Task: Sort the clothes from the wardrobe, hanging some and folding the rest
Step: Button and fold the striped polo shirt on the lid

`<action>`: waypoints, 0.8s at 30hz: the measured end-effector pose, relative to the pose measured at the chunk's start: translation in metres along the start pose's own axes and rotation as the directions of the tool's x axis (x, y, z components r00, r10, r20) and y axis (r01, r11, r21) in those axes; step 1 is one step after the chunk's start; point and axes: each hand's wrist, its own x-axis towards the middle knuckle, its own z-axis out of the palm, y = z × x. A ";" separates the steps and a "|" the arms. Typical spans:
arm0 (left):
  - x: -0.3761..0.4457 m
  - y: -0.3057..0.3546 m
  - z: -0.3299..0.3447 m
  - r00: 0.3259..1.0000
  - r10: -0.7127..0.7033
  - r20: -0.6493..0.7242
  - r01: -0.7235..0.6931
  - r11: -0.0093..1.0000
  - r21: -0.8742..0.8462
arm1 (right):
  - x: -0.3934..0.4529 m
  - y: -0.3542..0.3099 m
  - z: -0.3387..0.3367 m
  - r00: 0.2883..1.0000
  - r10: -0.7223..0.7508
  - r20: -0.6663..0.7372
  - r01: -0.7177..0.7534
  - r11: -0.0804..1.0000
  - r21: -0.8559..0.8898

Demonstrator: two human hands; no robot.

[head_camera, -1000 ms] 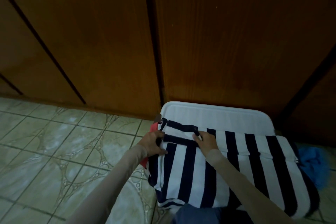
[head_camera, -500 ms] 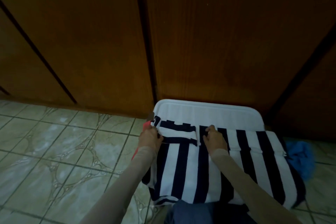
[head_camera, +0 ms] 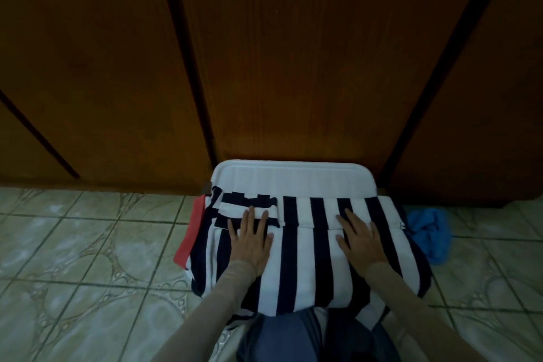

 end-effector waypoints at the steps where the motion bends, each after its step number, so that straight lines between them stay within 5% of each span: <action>1: 0.001 -0.002 0.002 1.000 0.003 -0.002 -0.003 1.000 0.009 | 0.000 0.003 0.001 1.000 -0.010 0.011 0.010 0.999 -0.036; 6: 0.007 -0.009 0.007 0.999 0.046 -0.013 -0.047 0.999 -0.023 | -0.002 0.012 0.010 0.999 0.022 0.038 -0.024 0.999 0.043; 24: 0.072 -0.015 0.006 0.994 0.066 -0.092 -0.068 0.997 -0.023 | 0.066 0.019 0.009 0.999 -0.046 -0.022 0.043 0.994 -0.102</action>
